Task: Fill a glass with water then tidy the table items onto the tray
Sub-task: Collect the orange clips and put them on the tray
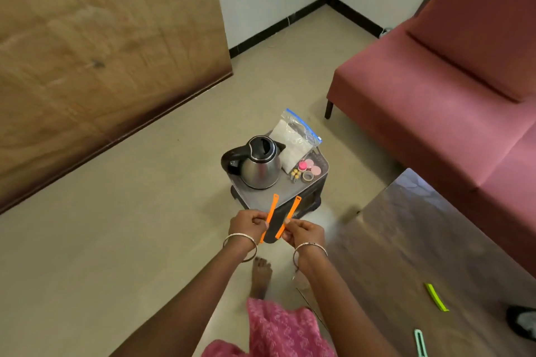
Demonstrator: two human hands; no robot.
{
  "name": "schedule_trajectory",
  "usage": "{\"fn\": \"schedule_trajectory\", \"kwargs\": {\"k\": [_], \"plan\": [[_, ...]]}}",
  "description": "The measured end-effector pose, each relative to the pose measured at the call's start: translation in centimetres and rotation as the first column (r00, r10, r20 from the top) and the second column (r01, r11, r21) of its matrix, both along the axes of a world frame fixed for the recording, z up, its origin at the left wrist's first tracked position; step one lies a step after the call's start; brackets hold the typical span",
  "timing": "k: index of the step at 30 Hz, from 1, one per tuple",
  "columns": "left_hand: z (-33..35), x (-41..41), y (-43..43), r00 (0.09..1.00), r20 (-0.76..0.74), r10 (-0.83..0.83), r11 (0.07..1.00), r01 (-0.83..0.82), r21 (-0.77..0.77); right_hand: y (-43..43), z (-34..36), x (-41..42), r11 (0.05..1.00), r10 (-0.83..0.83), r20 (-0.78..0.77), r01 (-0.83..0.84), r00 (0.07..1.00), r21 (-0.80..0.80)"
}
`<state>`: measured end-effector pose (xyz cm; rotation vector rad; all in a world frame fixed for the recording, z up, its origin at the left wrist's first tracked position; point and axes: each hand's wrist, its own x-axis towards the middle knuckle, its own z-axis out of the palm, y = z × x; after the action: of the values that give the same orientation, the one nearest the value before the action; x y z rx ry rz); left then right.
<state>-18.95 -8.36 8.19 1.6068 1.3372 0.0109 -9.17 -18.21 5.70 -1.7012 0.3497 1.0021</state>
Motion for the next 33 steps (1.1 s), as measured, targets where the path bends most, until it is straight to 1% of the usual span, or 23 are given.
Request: {"fn": "schedule_trajectory", "kwargs": {"k": [3, 7, 11, 13, 16, 19, 22, 27, 33], "plan": [[-1.1, 2.8, 2.7, 0.990, -0.076, -0.118, 0.992, 0.120, 0.031, 2.4, -1.4, 2.4, 0.997, -0.061, -0.033, 0.059, 0.998, -0.059], [-3.1, 6.1, 5.6, 0.948, -0.178, -0.264, 0.960, 0.277, 0.050, 4.7, -3.4, 5.0, 0.980, -0.126, -0.041, 0.118, 0.991, -0.158], [-4.9, 8.6, 6.9, 0.902, -0.271, -0.335, 0.931, 0.361, 0.048, 5.9, -4.8, 6.8, 0.955, -0.164, -0.040, 0.149, 0.986, -0.257], [-6.2, 10.0, 7.4, 0.865, -0.326, -0.382, 0.903, 0.424, 0.066, 6.6, -5.9, 7.4, 0.939, -0.187, -0.040, 0.166, 0.982, -0.301], [-8.2, 12.0, 8.1, 0.799, -0.398, -0.451, 0.847, 0.523, 0.090, 7.7, -7.5, 8.0, 0.907, -0.149, 0.005, 0.139, 0.989, -0.396], [-10.6, 13.2, 8.6, 0.729, -0.454, -0.512, 0.793, 0.605, 0.077, 8.9, -8.9, 8.3, 0.874, -0.093, 0.030, 0.096, 0.995, -0.476], [-12.8, 14.0, 9.0, 0.688, -0.467, -0.555, 0.758, 0.650, 0.057, 9.9, -10.0, 8.3, 0.841, -0.044, 0.054, 0.066, 0.998, -0.536], [-15.6, 15.2, 9.1, 0.628, -0.442, -0.641, 0.680, 0.732, 0.054, 11.2, -11.8, 8.4, 0.785, -0.042, 0.099, 0.094, 0.994, -0.613], [-17.8, 16.2, 8.9, 0.613, -0.414, -0.673, 0.656, 0.753, 0.050, 12.5, -13.3, 9.0, 0.764, 0.057, 0.116, 0.031, 0.992, -0.644]]}}
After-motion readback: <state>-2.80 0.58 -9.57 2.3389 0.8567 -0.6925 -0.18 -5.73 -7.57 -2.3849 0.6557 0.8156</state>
